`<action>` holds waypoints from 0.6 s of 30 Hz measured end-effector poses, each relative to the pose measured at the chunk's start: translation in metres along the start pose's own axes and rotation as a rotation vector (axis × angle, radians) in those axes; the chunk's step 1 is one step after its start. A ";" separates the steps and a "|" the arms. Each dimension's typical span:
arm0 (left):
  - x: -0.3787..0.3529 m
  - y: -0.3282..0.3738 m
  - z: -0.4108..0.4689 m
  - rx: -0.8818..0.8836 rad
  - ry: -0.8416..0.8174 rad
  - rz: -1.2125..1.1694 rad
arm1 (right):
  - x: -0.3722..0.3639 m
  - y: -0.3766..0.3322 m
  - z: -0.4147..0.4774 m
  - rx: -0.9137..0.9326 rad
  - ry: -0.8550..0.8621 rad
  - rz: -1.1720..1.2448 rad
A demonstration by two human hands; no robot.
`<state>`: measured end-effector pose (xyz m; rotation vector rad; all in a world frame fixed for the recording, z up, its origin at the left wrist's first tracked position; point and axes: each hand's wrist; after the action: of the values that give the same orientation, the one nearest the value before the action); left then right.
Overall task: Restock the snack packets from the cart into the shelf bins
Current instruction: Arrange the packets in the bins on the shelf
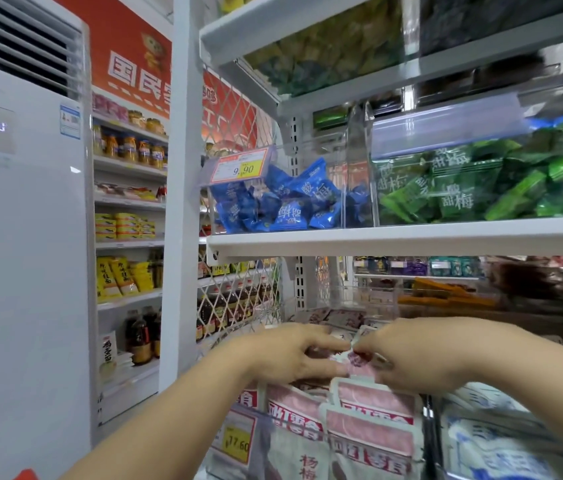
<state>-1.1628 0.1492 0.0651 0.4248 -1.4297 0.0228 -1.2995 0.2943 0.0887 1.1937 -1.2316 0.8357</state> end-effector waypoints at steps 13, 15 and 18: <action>0.000 0.009 -0.008 0.176 -0.055 0.119 | -0.004 0.000 -0.005 0.044 -0.009 0.117; 0.001 0.007 -0.010 0.155 -0.039 0.123 | -0.007 -0.001 -0.004 0.011 0.011 0.065; -0.005 0.007 -0.010 0.147 0.036 0.141 | -0.009 -0.004 -0.002 -0.024 -0.006 0.058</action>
<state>-1.1557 0.1602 0.0612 0.4417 -1.4247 0.2496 -1.2974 0.2962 0.0791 1.1462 -1.2833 0.8584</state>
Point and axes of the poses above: each hand's wrist, its own z-axis towards the middle knuckle, its own x-axis out of the back of the hand, y = z × x, and after that the axes turned 4 degrees about -x, right-handed
